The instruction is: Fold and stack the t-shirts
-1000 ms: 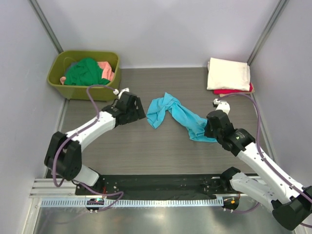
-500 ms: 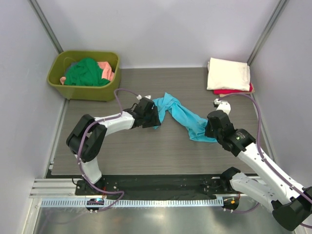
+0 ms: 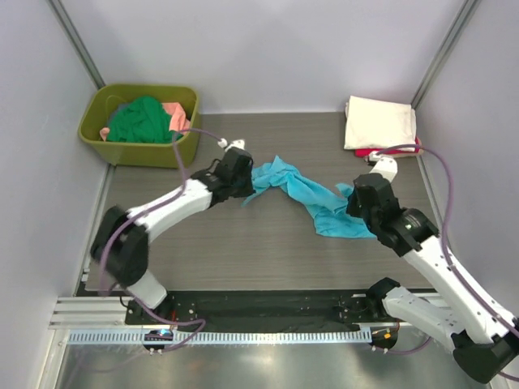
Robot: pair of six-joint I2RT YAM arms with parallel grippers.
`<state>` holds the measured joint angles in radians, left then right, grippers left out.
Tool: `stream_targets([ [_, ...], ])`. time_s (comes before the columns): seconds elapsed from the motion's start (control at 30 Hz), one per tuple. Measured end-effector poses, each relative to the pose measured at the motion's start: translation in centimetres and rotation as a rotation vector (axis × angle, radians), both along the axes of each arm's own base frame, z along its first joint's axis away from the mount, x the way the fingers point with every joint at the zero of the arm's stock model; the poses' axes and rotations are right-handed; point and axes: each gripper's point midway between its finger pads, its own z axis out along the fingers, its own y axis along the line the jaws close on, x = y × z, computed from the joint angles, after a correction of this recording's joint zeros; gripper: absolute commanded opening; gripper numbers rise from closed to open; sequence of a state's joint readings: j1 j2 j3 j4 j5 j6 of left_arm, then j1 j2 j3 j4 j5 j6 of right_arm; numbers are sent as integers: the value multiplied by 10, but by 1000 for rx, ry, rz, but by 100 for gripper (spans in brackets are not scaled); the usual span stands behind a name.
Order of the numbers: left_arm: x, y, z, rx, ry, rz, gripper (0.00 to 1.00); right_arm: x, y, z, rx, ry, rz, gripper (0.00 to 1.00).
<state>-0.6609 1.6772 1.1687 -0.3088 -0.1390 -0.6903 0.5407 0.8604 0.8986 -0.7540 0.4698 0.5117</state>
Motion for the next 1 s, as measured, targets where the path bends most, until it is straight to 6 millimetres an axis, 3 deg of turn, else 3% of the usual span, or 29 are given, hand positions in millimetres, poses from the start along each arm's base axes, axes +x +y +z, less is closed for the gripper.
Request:
stream_targets([
  [0.1, -5, 26, 88, -4, -159, 35, 0, 6, -7, 63, 54, -152, -41, 1],
  [0.2, -20, 61, 217, -85, -415, 95, 0, 0, -22, 147, 128, -350, -91, 1],
  [0.27, -44, 92, 290, -142, -564, 138, 0, -11, -36, 200, 173, -472, -122, 1],
  [0.37, -85, 140, 361, -190, -726, 198, 0, -33, -55, 256, 229, -605, -153, 1],
  [0.5, -139, 194, 407, -225, -860, 242, 0, -68, -80, 311, 299, -747, -172, 1],
  [0.7, -181, 219, 428, -254, -929, 204, 0, -102, -92, 354, 380, -857, -128, 1],
  [0.87, -187, 220, 442, -254, -924, 177, 1, -108, -88, 369, 388, -864, -92, 1],
  [0.93, -178, 215, 446, -237, -890, 194, 6, -97, -84, 375, 364, -843, -103, 1],
  [1.0, -159, 208, 453, -197, -842, 226, 5, -68, -75, 381, 308, -800, -132, 1],
])
